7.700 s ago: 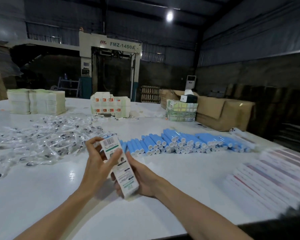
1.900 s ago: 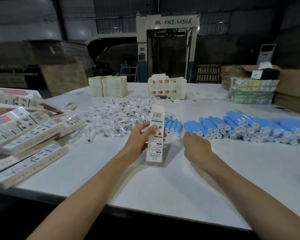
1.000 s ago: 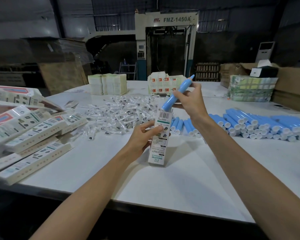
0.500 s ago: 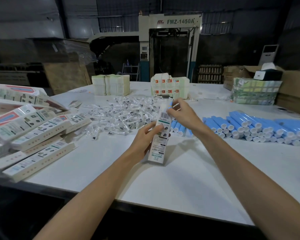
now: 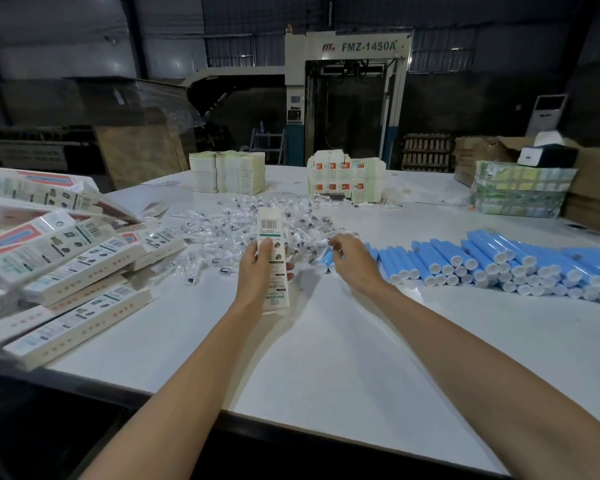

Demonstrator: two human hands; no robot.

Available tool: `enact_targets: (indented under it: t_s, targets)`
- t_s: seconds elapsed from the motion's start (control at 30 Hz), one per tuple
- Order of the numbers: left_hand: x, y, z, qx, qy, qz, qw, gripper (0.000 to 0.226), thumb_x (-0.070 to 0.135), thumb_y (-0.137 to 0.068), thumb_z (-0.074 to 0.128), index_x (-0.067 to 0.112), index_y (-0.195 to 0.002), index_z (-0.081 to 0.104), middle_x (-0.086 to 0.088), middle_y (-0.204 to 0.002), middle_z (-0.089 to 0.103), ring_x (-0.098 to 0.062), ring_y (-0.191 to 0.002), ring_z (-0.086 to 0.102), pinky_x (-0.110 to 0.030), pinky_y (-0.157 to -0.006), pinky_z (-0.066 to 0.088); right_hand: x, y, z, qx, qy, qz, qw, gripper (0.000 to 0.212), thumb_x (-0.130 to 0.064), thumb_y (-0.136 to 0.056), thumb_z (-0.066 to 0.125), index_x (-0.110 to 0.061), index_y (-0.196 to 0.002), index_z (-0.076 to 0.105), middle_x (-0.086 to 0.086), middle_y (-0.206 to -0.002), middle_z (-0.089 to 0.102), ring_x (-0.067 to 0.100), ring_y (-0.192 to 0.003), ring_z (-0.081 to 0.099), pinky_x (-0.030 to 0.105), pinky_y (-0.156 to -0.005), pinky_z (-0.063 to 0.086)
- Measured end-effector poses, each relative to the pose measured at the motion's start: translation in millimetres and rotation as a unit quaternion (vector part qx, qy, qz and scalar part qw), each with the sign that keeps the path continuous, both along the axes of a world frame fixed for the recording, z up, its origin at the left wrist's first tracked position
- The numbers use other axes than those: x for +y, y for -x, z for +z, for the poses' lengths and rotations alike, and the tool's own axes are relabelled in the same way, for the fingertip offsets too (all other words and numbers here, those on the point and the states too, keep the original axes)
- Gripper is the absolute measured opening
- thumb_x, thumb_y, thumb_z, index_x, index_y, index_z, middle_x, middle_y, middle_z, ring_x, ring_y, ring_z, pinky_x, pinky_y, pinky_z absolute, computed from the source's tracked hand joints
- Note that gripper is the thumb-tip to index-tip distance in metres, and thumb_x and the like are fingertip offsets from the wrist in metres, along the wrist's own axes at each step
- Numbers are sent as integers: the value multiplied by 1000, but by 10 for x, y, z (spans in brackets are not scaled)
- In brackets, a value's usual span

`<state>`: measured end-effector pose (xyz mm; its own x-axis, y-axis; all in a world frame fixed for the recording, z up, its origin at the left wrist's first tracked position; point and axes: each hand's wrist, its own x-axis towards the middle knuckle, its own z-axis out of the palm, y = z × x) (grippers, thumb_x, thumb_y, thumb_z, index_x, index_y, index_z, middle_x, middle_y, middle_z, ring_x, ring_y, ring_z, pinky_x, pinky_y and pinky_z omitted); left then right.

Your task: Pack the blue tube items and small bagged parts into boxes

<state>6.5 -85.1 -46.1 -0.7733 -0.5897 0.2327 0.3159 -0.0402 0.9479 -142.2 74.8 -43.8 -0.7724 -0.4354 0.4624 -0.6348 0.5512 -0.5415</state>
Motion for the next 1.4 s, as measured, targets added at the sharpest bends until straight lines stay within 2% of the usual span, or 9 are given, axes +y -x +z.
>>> enact_targets:
  t_s: [0.23,0.4,0.53,0.6,0.73,0.9,1.07,1.2,1.4]
  targets:
    - [-5,17,-67,0,-31,0,1000,34,32,-117,45,7,-133,59,-11,-110,79,-22,-77,79,-29,-64,64,-401,253,108,117,-129,-8,985,35,-23,-110,44,-10,-141,54,9,-140,56,27,-132,46,44,-103,44]
    - [49,14,-70,5,-8,-25,1000,30,33,-116,45,13,-133,61,-14,-115,79,-24,-79,80,-30,-65,65,-766,364,284,133,-161,-35,977,34,-31,-109,49,-4,-121,65,14,-126,64,32,-124,53,43,-101,42]
    - [66,15,-69,3,6,-35,999,30,35,-116,46,14,-132,61,-12,-113,80,-26,-81,81,-28,-61,62,-871,337,230,126,-196,-71,970,9,-2,-97,66,-3,-89,69,15,-97,67,34,-103,68,37,-79,50]
    - [69,28,-68,3,9,-40,999,32,34,-116,46,12,-134,61,-12,-113,80,-26,-83,81,-28,-61,62,-873,311,225,134,-177,-83,972,20,13,-89,63,-6,-83,63,13,-90,64,33,-100,66,35,-74,45]
    - [84,51,-82,8,4,-54,999,33,34,-116,48,14,-138,61,-12,-115,79,-28,-89,82,-30,-66,64,-743,277,321,154,-77,-103,980,21,2,-97,55,-7,-113,64,10,-116,66,30,-111,56,41,-92,42]
    - [174,71,-70,16,-18,-121,992,30,31,-113,57,12,-135,63,-13,-121,79,-35,-105,80,-42,-79,68,-193,71,361,48,146,-71,986,14,-10,-102,61,-11,-115,56,6,-108,64,25,-90,61,41,-79,51]
    - [354,118,-73,19,-35,-188,981,31,22,-108,65,7,-135,66,-20,-124,77,-45,-111,76,-60,-92,63,556,-123,362,-160,350,-50,921,13,-3,-89,77,-9,-101,75,6,-92,72,18,-82,65,27,-77,54]
    - [594,167,21,9,-45,-235,971,29,19,-106,68,7,-132,67,-21,-122,78,-44,-110,77,-54,-86,66,971,-209,455,-175,410,-23,895,22,-2,-90,76,-11,-110,79,-1,-84,68,11,-83,64,18,-80,54]
    - [1009,233,158,5,-56,-286,957,33,21,-106,70,7,-135,66,-18,-125,78,-42,-112,77,-52,-88,66,1169,-325,713,-143,497,-8,856,33,-1,-93,67,-20,-117,54,-1,-95,78,8,-82,67,30,-93,56]
